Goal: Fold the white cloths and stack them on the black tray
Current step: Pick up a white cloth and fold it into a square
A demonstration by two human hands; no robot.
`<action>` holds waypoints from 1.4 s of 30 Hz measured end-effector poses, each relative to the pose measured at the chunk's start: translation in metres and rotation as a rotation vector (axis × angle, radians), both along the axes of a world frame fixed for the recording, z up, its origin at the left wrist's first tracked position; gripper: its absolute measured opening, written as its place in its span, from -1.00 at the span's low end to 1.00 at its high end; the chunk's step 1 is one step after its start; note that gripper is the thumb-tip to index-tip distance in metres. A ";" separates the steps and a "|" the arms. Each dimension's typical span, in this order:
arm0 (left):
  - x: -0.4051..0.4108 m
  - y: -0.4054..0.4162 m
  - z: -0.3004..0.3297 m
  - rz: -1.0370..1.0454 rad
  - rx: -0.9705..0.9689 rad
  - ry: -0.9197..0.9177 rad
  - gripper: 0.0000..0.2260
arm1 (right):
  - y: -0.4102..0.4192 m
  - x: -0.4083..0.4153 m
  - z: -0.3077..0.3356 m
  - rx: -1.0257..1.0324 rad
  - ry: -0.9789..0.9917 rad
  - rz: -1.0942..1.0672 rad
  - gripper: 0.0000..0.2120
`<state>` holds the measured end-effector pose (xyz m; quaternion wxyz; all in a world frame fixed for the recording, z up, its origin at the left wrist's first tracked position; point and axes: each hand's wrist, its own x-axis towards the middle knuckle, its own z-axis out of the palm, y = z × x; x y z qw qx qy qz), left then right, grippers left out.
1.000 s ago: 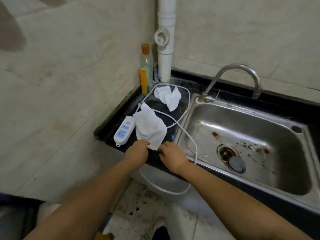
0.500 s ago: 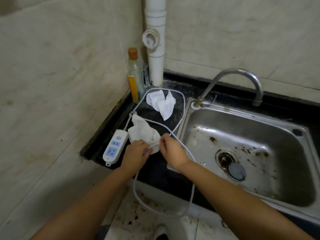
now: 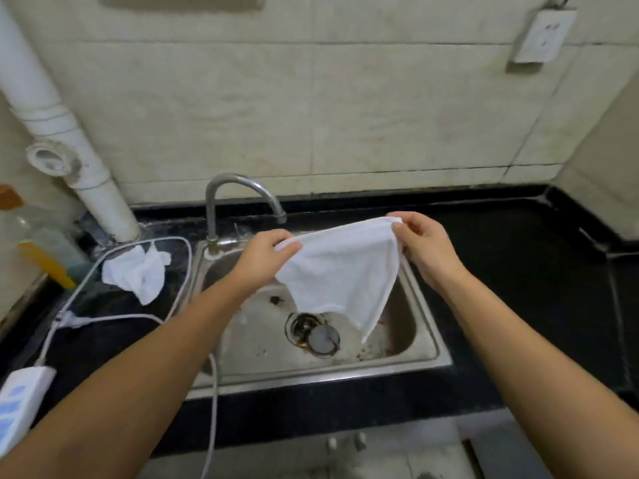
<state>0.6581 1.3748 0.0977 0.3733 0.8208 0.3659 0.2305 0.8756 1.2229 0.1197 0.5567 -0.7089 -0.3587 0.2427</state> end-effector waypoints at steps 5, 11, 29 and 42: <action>0.145 -0.034 0.009 -0.044 -0.059 -0.064 -0.86 | -0.062 0.146 0.010 -0.010 -0.036 -0.170 -0.84; 0.292 -0.076 0.018 0.137 -0.261 -0.278 -0.88 | -0.105 0.274 0.020 -0.003 -0.052 -0.217 -0.84; 0.305 -0.183 -0.118 -0.153 -0.719 0.197 -0.94 | -0.263 0.304 -0.139 -0.465 0.216 -0.093 -0.83; 0.349 -0.173 -0.171 0.128 0.073 0.416 -0.84 | -0.177 0.328 -0.164 -0.770 -0.269 -0.292 -0.80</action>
